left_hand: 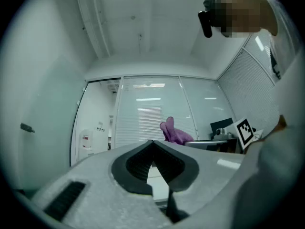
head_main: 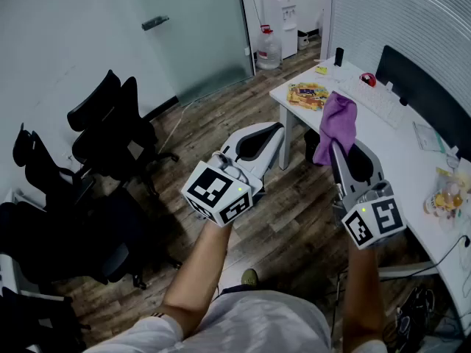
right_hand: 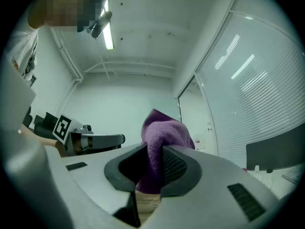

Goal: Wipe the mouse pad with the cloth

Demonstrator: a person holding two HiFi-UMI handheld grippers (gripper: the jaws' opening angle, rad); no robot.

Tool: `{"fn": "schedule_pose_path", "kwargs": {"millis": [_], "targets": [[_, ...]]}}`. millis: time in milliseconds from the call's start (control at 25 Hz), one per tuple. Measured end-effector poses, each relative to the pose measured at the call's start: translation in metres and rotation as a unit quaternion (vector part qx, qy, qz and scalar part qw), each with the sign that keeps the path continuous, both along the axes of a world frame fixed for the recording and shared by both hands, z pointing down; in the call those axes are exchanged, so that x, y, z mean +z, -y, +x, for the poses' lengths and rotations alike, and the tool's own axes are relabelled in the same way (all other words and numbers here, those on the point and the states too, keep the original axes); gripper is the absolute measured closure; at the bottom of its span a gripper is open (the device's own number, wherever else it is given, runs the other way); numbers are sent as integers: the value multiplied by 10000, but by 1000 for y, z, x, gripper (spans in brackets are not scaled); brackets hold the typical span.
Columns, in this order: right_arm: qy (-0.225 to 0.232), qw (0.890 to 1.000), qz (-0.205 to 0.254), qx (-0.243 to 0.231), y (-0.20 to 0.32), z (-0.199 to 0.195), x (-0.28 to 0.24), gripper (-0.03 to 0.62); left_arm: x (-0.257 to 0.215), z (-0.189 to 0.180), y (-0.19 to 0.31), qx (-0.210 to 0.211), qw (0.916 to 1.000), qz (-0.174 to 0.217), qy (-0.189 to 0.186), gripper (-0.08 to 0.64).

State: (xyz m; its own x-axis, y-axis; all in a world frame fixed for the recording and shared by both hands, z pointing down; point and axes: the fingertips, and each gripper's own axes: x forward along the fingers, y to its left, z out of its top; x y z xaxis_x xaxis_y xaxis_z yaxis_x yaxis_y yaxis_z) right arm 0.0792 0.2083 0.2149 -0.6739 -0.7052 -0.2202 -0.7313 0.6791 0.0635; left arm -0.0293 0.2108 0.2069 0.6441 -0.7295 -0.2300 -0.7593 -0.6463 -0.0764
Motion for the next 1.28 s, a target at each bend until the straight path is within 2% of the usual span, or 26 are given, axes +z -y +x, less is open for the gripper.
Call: {"fn": "schedule_pose_path", "kwargs": {"millis": [680,1280], "targets": [[81,9997,-12,-214,13,10,0,523,1,3,12,-229,9997,-12,-46,545],[4,9989,-5,-462,31,47,6,523,8,33,23,-541,9985,-21,-14,545]]}}
